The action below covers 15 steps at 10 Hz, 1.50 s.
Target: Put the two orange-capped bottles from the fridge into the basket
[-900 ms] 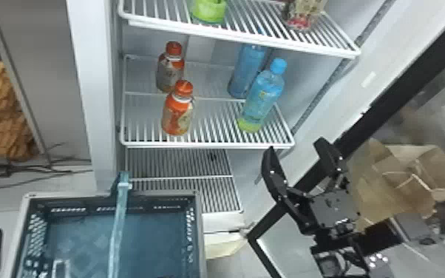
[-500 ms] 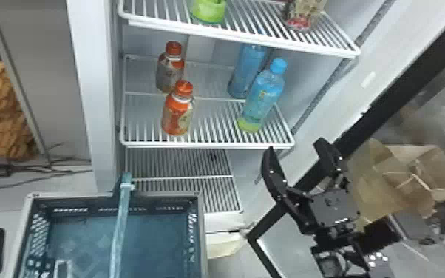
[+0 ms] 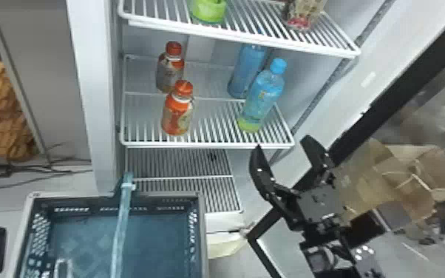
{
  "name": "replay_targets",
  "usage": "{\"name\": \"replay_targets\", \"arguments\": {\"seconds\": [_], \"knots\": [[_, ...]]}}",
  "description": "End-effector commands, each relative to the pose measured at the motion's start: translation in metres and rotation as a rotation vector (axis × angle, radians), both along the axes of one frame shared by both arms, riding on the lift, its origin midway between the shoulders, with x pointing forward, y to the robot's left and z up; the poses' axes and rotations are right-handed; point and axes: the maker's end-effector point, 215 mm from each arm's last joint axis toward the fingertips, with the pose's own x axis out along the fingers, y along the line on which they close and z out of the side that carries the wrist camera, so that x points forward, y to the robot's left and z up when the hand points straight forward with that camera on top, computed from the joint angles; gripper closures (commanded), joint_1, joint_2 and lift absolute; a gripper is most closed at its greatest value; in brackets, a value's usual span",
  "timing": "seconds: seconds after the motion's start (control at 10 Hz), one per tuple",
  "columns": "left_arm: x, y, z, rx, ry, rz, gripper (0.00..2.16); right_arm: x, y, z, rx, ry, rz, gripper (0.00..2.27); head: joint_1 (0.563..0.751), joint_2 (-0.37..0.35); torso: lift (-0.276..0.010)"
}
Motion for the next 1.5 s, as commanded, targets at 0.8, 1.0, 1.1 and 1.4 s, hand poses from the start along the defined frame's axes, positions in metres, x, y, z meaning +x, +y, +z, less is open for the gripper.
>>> {"name": "replay_targets", "arguments": {"seconds": [0.8, 1.0, 1.1, 1.4], "knots": [[0.003, 0.0, -0.007, -0.004, 0.016, 0.002, 1.2, 0.078, 0.083, -0.059, 0.097, 0.02, 0.25, 0.09, 0.695, -0.348, -0.235], [0.002, -0.001, -0.007, -0.005, 0.019, 0.0, 1.2, 0.092, 0.09, -0.063, 0.113, 0.021, 0.264, 0.09, 0.695, -0.311, -0.235], [0.003, -0.001, -0.007, -0.007, 0.017, 0.002, 1.2, 0.103, 0.097, -0.064, 0.112, 0.022, 0.277, 0.09, 0.695, -0.299, -0.235], [0.002, -0.001, -0.007, -0.011, 0.023, 0.004, 1.2, 0.124, 0.119, -0.061, 0.138, 0.012, 0.32, 0.09, 0.695, -0.256, -0.235]]}}
